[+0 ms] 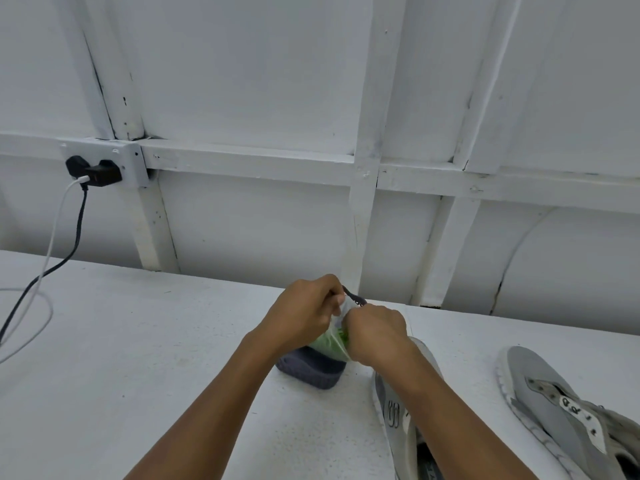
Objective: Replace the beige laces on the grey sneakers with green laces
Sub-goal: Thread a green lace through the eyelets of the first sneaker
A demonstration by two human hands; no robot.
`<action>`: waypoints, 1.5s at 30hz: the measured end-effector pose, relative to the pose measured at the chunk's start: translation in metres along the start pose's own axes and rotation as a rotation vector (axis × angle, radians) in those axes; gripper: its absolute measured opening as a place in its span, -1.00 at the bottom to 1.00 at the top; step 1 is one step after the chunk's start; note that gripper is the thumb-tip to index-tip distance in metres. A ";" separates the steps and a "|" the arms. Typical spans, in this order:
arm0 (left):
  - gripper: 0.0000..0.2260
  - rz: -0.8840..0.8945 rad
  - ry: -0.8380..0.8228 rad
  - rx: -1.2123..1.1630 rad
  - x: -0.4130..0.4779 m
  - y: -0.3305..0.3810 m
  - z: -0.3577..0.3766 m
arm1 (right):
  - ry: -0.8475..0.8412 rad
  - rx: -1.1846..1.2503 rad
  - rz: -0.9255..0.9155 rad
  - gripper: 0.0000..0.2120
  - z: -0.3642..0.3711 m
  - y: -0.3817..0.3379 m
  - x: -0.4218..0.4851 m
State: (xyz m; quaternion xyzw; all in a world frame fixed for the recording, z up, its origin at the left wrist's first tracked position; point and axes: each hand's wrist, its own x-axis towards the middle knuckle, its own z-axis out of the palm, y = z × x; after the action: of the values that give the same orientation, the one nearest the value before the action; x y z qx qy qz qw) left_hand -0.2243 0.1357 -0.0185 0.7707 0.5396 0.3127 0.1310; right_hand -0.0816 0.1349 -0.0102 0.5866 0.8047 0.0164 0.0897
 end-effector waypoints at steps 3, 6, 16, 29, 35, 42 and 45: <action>-0.91 -0.010 -0.026 -0.033 -0.002 -0.003 0.000 | 0.028 -0.015 -0.004 -0.75 0.006 -0.001 0.001; -0.90 -0.025 -0.060 -0.068 -0.003 -0.003 -0.003 | 0.032 -0.006 -0.015 -0.73 0.008 0.002 0.003; -0.90 -0.079 -0.149 -0.065 -0.008 -0.001 0.000 | -0.057 0.044 -0.084 -0.77 0.018 0.001 0.007; -0.77 -0.209 -0.173 0.315 -0.010 -0.021 0.007 | 0.084 1.299 -0.181 -0.85 -0.013 0.042 -0.016; -0.58 -0.142 -0.010 0.321 -0.002 -0.023 0.008 | 0.119 2.302 -0.085 -0.74 -0.023 0.067 -0.023; -0.58 -0.056 0.054 0.346 -0.002 -0.034 0.009 | 0.169 2.645 -0.142 -0.92 -0.010 0.087 -0.026; -0.60 -0.117 -0.149 0.396 -0.007 -0.037 0.011 | 0.168 2.649 -0.129 -0.82 -0.004 0.093 -0.028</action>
State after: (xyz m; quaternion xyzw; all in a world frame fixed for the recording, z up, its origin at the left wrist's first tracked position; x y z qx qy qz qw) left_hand -0.2466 0.1445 -0.0490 0.7697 0.6230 0.1347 0.0345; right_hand 0.0138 0.1379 0.0099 0.1884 0.2419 -0.7430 -0.5949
